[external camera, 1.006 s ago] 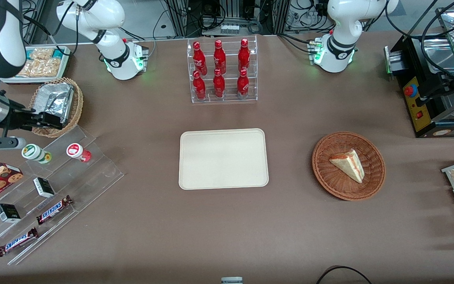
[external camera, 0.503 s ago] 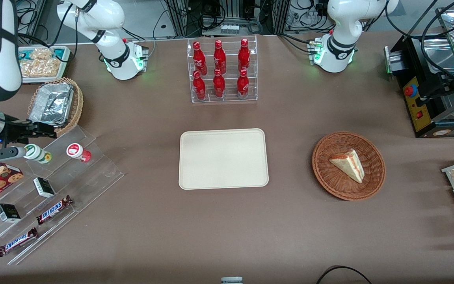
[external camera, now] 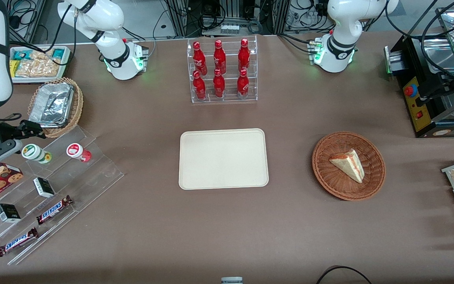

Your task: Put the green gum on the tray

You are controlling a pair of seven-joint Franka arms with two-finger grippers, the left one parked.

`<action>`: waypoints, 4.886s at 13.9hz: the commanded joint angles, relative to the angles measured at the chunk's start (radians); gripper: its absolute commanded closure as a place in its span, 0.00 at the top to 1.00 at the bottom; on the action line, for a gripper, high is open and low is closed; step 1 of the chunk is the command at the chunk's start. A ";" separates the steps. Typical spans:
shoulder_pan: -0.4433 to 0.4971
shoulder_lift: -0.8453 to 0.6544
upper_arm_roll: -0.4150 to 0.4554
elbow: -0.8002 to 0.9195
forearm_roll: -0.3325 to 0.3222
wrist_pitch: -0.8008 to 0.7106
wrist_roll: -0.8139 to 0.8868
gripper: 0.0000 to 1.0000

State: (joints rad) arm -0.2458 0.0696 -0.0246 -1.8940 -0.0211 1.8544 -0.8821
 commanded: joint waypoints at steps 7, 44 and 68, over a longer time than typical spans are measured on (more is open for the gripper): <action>-0.105 0.001 0.008 -0.105 0.012 0.170 -0.285 1.00; 0.242 -0.016 0.020 -0.019 0.041 -0.044 0.328 0.00; 0.915 0.495 0.017 0.320 0.102 0.291 1.624 0.00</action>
State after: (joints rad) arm 0.6543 0.4897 0.0032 -1.6504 0.0769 2.1289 0.7093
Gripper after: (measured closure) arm 0.410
